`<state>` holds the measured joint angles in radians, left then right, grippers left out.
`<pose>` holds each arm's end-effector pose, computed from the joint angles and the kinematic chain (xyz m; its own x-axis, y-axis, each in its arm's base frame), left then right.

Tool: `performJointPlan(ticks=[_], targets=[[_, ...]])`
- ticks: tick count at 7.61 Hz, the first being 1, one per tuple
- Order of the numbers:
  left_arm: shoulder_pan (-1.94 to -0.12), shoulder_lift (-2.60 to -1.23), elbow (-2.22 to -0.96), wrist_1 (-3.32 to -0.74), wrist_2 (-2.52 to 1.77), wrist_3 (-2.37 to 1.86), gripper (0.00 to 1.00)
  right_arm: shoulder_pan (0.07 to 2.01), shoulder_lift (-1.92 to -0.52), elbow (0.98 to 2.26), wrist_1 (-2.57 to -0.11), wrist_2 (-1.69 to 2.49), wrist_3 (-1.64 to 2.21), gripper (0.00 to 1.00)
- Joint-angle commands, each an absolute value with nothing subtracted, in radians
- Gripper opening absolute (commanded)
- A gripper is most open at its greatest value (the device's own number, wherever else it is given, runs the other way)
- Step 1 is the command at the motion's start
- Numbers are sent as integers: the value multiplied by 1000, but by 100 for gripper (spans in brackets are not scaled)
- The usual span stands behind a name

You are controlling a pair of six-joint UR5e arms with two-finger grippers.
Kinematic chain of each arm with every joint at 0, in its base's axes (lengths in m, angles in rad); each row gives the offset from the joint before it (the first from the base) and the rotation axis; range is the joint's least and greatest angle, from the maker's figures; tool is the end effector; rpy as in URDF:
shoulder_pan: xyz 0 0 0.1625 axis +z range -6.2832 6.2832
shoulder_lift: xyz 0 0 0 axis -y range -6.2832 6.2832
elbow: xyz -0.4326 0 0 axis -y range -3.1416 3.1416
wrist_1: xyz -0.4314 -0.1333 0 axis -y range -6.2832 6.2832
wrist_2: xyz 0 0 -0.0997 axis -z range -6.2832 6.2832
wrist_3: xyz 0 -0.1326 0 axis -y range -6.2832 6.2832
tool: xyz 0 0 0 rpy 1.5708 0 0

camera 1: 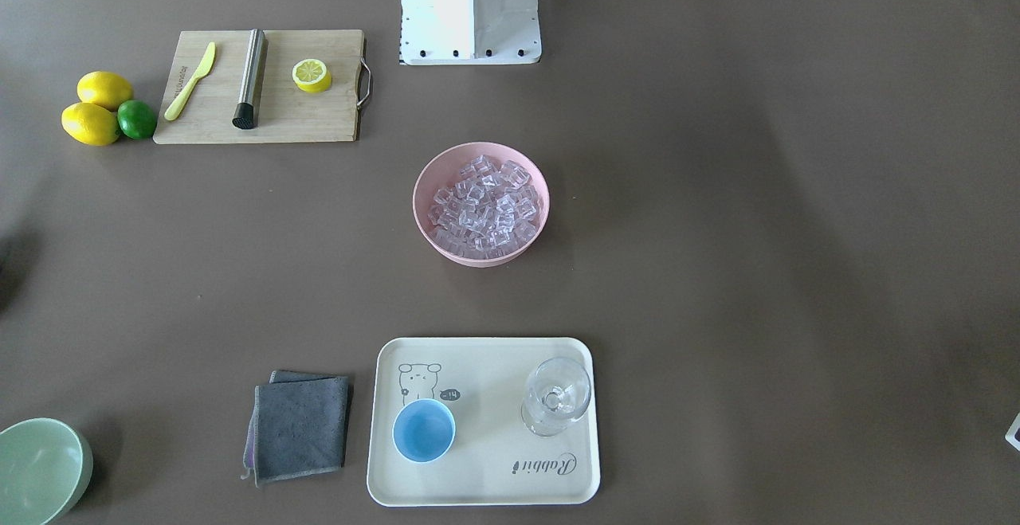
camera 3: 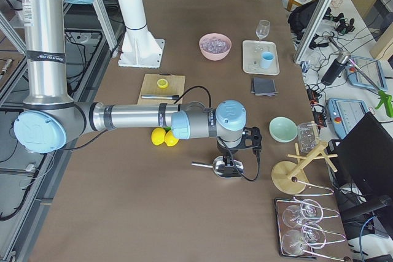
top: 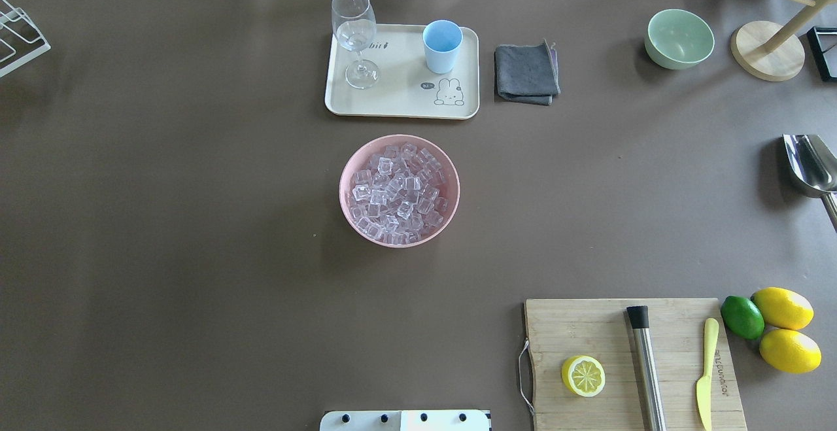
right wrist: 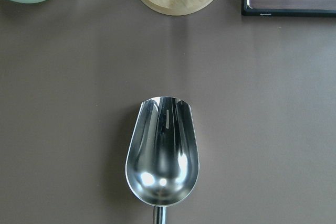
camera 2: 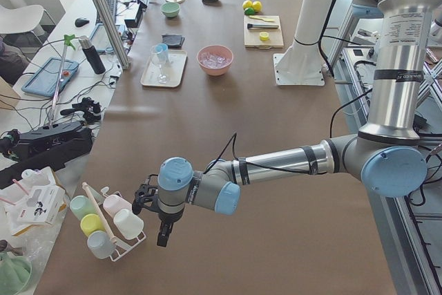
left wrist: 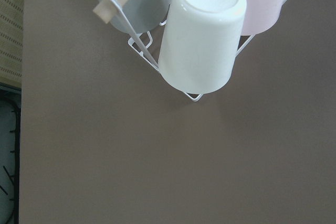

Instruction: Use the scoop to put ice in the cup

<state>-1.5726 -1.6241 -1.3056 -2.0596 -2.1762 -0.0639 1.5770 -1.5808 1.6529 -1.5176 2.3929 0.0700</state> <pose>-0.0589 -0.5704 0.7628 0.8208 0.0924 -0.5638 0.0543 0.9698 0.2379 0.0395 -0.5359 0.6411 0.6791 -0.0177 0.7338 -0.0538 0.9958 0.0738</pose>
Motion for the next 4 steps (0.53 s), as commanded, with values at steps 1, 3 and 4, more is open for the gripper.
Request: performJointPlan(ticks=[1,3,4], targets=[[-1580,-1626,-1340,-1986,-2278,-64,99,1577,-1583,1675,-1590,2390,26,100],[-1578,-1624,-1437,-1817,-2284,-64,99,1577,-1600,1674,-1589,2378,26,100],[-1575,-1628,-1445,-1800,-2284,-63,99,1575,-1600,1690,-1588,2376,31,100]])
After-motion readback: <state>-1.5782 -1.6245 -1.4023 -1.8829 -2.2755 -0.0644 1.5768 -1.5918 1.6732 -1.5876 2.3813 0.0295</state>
